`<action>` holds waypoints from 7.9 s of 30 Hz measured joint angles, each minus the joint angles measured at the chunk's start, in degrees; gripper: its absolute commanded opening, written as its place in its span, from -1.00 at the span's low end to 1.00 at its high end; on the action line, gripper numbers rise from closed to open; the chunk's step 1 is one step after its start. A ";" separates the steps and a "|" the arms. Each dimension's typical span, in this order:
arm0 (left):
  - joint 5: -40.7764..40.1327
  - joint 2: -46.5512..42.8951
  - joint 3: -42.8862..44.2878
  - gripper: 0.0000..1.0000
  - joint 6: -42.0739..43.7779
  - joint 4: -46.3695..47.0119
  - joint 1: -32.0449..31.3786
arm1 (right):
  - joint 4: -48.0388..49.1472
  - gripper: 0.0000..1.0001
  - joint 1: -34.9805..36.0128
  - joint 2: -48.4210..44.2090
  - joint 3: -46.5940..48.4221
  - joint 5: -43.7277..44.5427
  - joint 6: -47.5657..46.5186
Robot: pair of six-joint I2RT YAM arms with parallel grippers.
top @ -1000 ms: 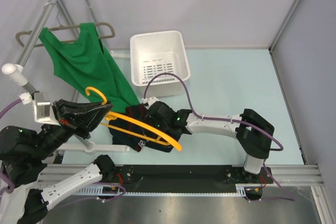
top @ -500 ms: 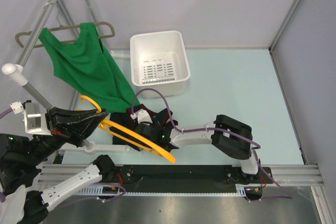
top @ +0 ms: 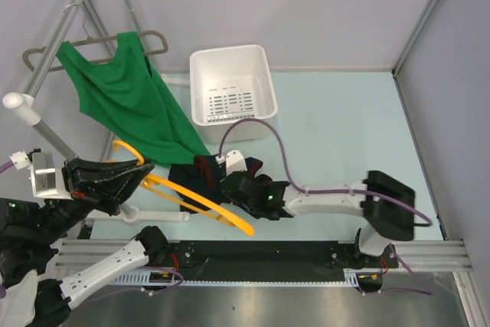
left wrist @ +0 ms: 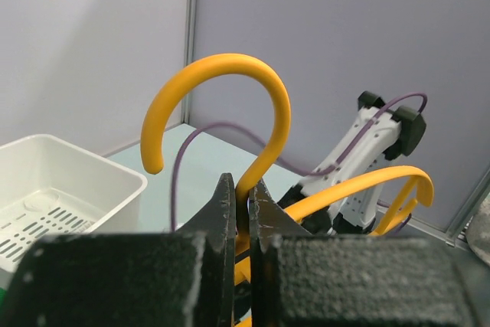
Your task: Remove the tank top from the hanger
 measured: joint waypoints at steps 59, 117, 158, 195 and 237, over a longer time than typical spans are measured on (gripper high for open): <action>-7.91 2.89 -9.70 -1.00 1.51 -2.34 0.00 | -13.55 0.33 -37.46 30.86 69.83 -24.94 -4.07; -14.29 12.76 -10.38 0.06 -6.64 -1.90 0.24 | -7.10 -1.00 -14.10 -46.84 -6.14 -49.07 2.99; -4.04 -21.03 -16.50 0.36 -7.19 -19.43 0.22 | -17.14 -1.00 -7.93 11.32 72.15 -43.45 -29.59; -0.98 -17.38 -12.28 0.41 -9.14 -19.93 0.22 | -19.37 0.20 -6.80 17.86 72.61 -46.14 -31.21; -32.46 56.39 42.23 0.41 -26.23 -7.02 19.12 | -14.93 0.99 -18.97 -52.85 -0.22 -27.89 -16.22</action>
